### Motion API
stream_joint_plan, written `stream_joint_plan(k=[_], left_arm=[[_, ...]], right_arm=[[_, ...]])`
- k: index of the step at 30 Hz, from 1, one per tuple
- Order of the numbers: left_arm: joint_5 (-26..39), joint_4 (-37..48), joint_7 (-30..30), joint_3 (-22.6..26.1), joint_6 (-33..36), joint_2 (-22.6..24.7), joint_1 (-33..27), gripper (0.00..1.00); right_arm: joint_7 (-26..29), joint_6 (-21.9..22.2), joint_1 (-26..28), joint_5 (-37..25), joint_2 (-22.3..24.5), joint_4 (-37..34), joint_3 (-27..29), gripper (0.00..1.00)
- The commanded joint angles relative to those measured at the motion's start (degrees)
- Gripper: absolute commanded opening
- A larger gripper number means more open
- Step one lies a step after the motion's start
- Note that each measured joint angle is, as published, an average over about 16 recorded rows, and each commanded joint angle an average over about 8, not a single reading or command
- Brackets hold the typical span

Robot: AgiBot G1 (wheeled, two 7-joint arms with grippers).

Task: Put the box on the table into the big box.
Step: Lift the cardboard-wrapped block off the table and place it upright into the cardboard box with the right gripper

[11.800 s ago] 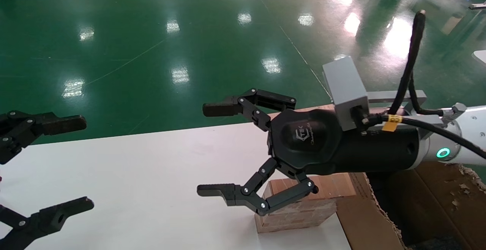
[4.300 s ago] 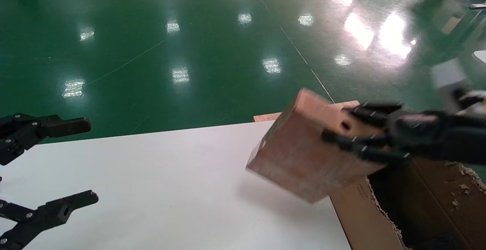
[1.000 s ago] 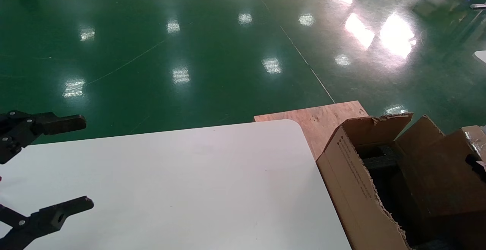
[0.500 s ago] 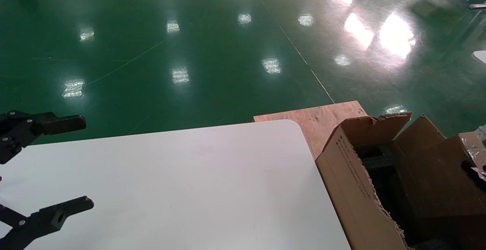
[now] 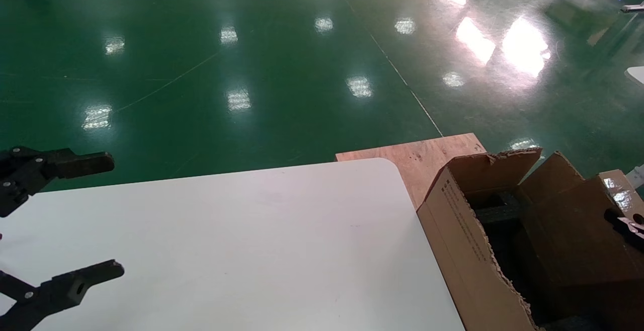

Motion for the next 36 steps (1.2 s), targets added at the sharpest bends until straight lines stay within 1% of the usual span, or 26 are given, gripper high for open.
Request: stream_joint_plan(k=[1,8,13,25,36], left_arm=[[0.0,0.0,0.0,0.0,0.0,0.0,0.0,1.0],[0.0,0.0,0.0,0.0,0.0,0.0,0.0,1.0],[0.0,0.0,0.0,0.0,0.0,0.0,0.0,1.0],[-0.01,0.0,0.0,0.01,0.0,0.0,0.0,1.0],[-0.01,0.0,0.01,0.01,0.0,0.0,0.0,1.0]], right_arm=[[0.03,-0.72,-0.12,0.04,-0.33,-0.13,0.32,0.0],[-0.91,-3.46,-1.03,0.51,-0.02,-2.32,1.29,0.0],[-1.42,-4.11,-1.44,0.63,0.35,-3.42,1.67,0.0],[-0.9,-2.72,-1.22,-0.42,0.88,-2.53,0.98,0.0],[-0.51,-1.59,-1.53,-1.57,1.15,-4.64,0.84,0.0]])
